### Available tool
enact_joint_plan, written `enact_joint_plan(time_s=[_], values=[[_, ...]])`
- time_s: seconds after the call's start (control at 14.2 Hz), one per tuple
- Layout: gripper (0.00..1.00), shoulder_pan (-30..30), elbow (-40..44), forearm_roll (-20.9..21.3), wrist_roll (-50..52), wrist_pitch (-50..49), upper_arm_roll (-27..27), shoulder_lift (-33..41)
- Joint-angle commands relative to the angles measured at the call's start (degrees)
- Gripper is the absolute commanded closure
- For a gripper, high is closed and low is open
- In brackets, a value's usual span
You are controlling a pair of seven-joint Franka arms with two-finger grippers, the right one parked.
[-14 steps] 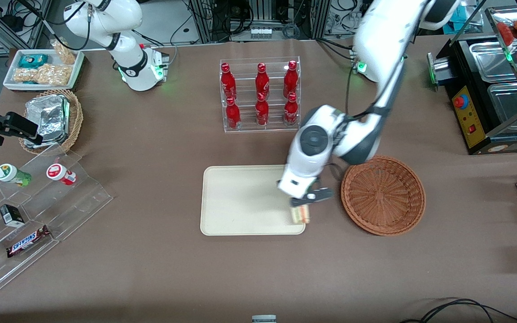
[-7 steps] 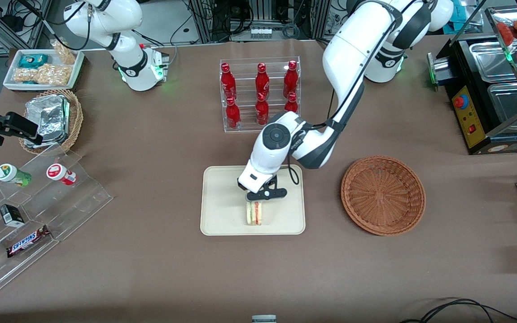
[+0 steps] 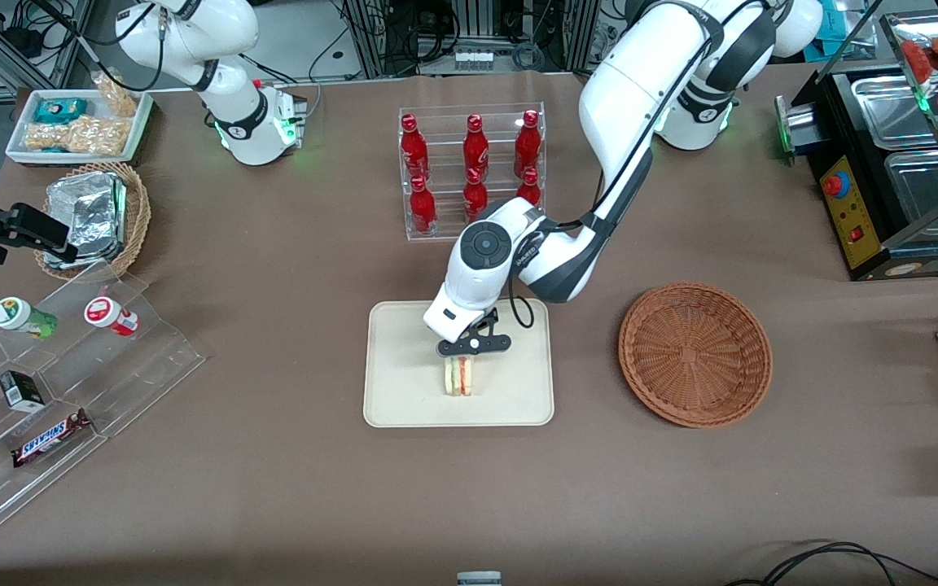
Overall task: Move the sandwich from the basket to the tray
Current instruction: 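Lift the sandwich and carry it over the cream tray, then lower the sandwich onto the tray and open the left gripper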
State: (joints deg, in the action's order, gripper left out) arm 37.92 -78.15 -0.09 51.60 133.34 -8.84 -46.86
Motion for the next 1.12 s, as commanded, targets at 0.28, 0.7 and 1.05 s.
enact_joint_plan(time_s=[0.28, 0.7, 1.05], values=[[0.99, 0.31, 5.73, -1.85, 0.96, -0.62, -0.03, -4.64], [0.00, -0.21, 5.65, -1.85, 1.48, -1.93, 0.06, -2.29], [0.00, -1.27, 4.86, -0.71, 0.95, -18.27, 0.67, 10.18]])
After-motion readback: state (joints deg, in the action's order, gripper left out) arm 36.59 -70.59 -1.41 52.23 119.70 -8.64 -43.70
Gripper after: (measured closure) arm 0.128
